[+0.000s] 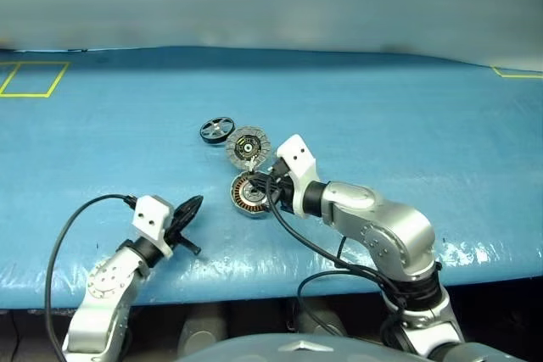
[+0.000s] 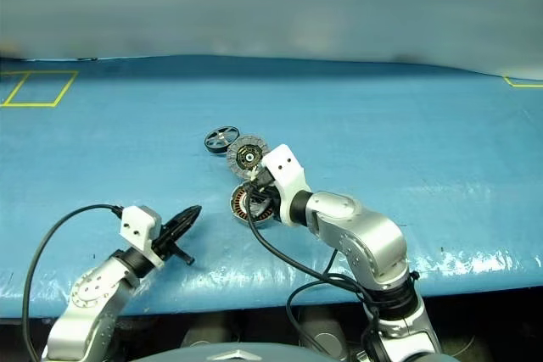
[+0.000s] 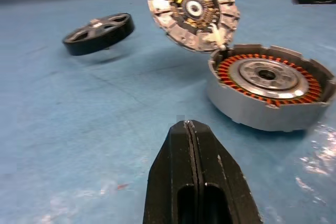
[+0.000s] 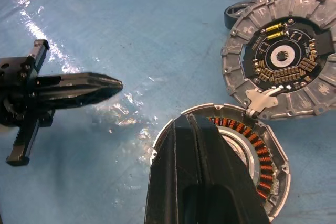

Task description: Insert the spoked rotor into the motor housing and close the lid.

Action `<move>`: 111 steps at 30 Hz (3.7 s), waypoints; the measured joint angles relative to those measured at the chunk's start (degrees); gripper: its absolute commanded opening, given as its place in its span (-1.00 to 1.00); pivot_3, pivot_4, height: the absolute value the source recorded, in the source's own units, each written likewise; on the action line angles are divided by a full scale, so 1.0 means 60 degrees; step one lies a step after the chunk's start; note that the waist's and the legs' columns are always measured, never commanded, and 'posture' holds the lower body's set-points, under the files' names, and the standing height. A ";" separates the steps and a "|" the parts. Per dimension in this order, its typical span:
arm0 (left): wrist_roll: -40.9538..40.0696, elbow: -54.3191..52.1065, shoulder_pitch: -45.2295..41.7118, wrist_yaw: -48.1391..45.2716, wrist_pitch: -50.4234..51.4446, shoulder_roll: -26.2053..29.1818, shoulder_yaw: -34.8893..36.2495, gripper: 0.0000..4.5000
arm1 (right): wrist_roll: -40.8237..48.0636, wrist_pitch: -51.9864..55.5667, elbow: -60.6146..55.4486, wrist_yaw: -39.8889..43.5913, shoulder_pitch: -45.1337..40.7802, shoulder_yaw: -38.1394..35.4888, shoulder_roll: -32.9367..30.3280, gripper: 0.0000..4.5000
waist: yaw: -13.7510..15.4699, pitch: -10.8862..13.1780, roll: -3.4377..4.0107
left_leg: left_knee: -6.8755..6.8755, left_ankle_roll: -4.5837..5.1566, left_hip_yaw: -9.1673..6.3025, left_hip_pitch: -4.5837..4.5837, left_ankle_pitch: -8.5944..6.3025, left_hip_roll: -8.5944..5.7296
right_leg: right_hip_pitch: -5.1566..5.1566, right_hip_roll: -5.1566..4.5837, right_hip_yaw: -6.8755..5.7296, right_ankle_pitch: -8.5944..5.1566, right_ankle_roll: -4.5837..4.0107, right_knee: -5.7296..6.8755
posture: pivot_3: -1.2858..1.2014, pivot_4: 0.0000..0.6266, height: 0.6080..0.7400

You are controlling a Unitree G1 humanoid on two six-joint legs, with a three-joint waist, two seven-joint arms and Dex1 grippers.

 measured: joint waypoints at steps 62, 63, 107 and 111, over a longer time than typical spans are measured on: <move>0.3296 1.4103 -1.1600 -0.2942 -0.2120 0.0474 -0.1663 0.88 | -0.2848 -0.7317 0.1377 -0.0259 0.4356 0.0762 -0.0088 -1.00 | 0.0291 0.0002 -0.0019 | 0.0055 -0.0005 0.0001 -0.0021 0.0001 -0.0045 | 0.0011 0.0032 -0.0016 0.0037 0.0057 0.0013 | 0.03 -0.52 1.00; 0.3335 1.4158 -1.1665 -0.2944 -0.2120 0.0467 -0.1663 0.88 | -0.2866 -0.7317 0.1377 -0.0263 0.4362 0.0761 -0.0080 -1.00 | 0.0291 0.0002 -0.0019 | 0.0057 -0.0005 0.0000 -0.0021 0.0002 -0.0045 | 0.0013 0.0032 -0.0017 0.0037 0.0058 0.0014 | 0.03 -0.52 1.00; 0.5113 1.4557 -1.2316 -0.2642 -0.2947 0.0186 -0.2645 0.88 | -0.3045 -0.7315 0.1463 -0.0404 0.4329 0.0770 0.0130 -1.00 | 0.0298 0.0000 -0.0022 | 0.0075 -0.0004 -0.0002 -0.0017 0.0002 -0.0047 | 0.0021 0.0032 -0.0016 0.0042 0.0062 0.0026 | 0.03 -0.52 1.00; 0.5242 1.4583 -1.2383 -0.2593 -0.2939 0.0131 -0.2724 0.88 | -0.3050 -0.7315 0.1466 -0.0424 0.4330 0.0770 0.0158 -1.00 | 0.0298 -0.0001 -0.0022 | 0.0076 -0.0004 -0.0002 -0.0016 0.0002 -0.0047 | 0.0022 0.0032 -0.0016 0.0042 0.0062 0.0028 | 0.03 -0.52 1.00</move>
